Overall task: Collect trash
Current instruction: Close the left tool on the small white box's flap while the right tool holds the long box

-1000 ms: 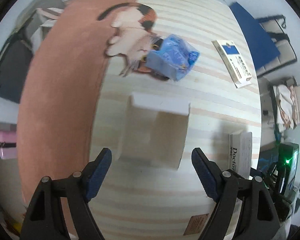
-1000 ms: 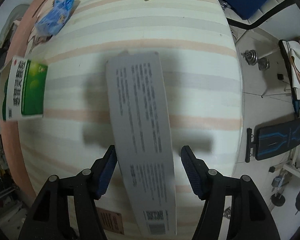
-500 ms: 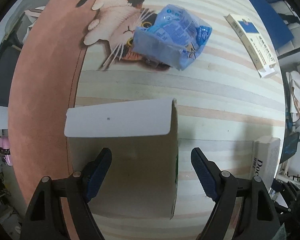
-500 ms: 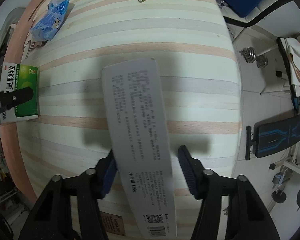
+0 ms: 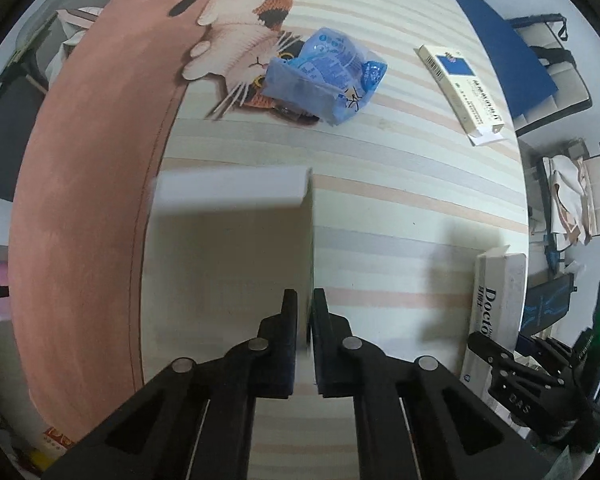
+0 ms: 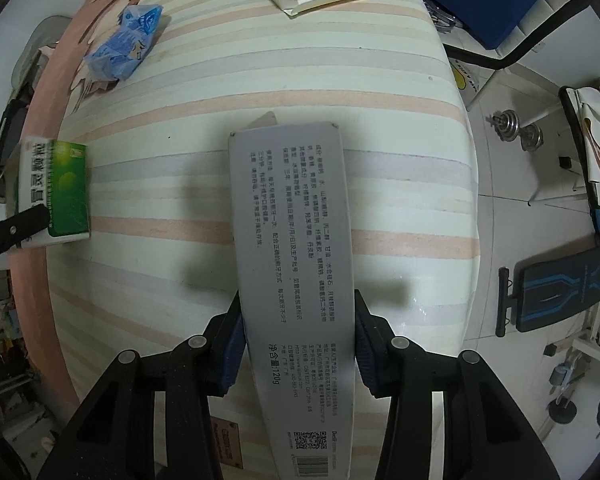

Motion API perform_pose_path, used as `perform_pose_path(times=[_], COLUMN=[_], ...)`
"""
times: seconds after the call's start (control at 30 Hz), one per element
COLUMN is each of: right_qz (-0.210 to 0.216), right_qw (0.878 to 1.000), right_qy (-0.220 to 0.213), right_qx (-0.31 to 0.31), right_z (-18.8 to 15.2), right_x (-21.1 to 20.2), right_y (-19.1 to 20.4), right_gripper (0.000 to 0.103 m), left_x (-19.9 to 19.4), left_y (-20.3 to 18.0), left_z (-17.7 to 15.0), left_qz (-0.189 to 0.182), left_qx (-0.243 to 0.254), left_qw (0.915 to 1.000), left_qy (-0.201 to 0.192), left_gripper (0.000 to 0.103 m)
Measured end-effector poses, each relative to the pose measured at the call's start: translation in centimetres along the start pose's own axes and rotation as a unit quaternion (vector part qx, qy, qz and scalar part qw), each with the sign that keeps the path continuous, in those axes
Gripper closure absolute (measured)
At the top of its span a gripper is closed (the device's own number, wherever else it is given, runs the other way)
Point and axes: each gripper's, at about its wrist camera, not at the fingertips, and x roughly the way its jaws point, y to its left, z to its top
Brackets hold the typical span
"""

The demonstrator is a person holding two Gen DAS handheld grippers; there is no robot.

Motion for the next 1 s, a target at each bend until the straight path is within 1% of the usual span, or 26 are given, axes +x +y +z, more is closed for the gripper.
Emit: perform_pose_path(times=[0.1,0.13,0.23,0.3,0.33,0.4,0.47,0.53,0.6,0.63,0.7,0.73,0.8,0.83,0.9,1.0], right_qz=[0.007,0.009,0.015,0.021,0.024,0.038,0.039,0.042,0.048,0.048,0.049,0.050,0.047,0.047,0.046,0.039], right_qw=[1.000,1.000,1.000,0.999,0.999,0.999,0.999,0.999,0.998,0.998,0.998,0.998,0.998,0.998,0.998,0.999], right_qy=[-0.005,-0.009,-0.019,-0.025,-0.026,-0.030,-0.031,-0.029,-0.022,-0.019,-0.017,-0.016,-0.016,-0.016,-0.015,-0.014], right_qx=[0.001,0.001,0.001,0.002,0.002,0.010,0.014,0.019,0.027,0.027,0.031,0.030,0.029,0.029,0.030,0.027], right_z=[-0.2,-0.3,-0.8,-1.0,-1.0,-1.0,-1.4,-1.4,-1.2,-1.3,-1.3,-1.3,-1.1,-1.1,-0.9,-0.7], right_x=[-0.3,-0.5,-1.3,-1.8,-1.9,-2.3,-2.7,-2.5,-2.2,-2.1,-1.9,-1.9,-1.8,-1.8,-1.7,-1.7], right_y=[-0.3,-0.2,0.3,0.6,0.6,0.5,0.8,0.9,0.8,0.9,0.9,1.0,1.2,1.3,1.5,1.8], right_gripper=[0.054,0.054,0.054,0.054,0.054,0.054,0.054,0.054,0.054,0.054,0.054,0.054,0.054,0.054,0.054,0.054], left_x=[-1.1,-1.6,-2.5,-3.5,-4.2,-5.4,-6.1,-5.8,-4.8,-4.1,-3.4,-3.0,-2.5,-2.2,-1.8,-0.7], left_y=[0.1,0.1,0.4,0.6,1.1,1.9,3.2,4.6,6.3,7.3,8.2,8.6,8.9,8.8,8.8,8.4], left_z=[-0.1,-0.7,-1.1,-1.5,-1.7,-2.0,-2.1,-1.9,-1.9,-1.8,-1.7,-1.6,-1.3,-1.1,-0.6,0.2], left_qz=[0.004,0.003,0.000,-0.013,-0.025,-0.034,-0.040,-0.040,-0.046,-0.065,-0.079,-0.085,-0.095,-0.101,-0.109,-0.109], left_qx=[-0.001,-0.003,-0.004,-0.008,-0.019,-0.038,-0.053,-0.071,-0.095,-0.109,-0.122,-0.126,-0.130,-0.132,-0.132,-0.126], left_qw=[0.9998,0.9997,0.9994,0.9989,0.9978,0.9959,0.9941,0.9935,0.9927,0.9908,0.9885,0.9875,0.9860,0.9851,0.9845,0.9855], left_qy=[-0.017,-0.024,-0.035,-0.044,-0.058,-0.074,-0.085,-0.080,-0.059,-0.048,-0.041,-0.041,-0.043,-0.042,-0.040,-0.031], left_gripper=[0.102,0.102,0.102,0.101,0.100,0.099,0.098,0.097,0.097,0.097,0.095,0.093,0.079,0.076,0.076,0.076])
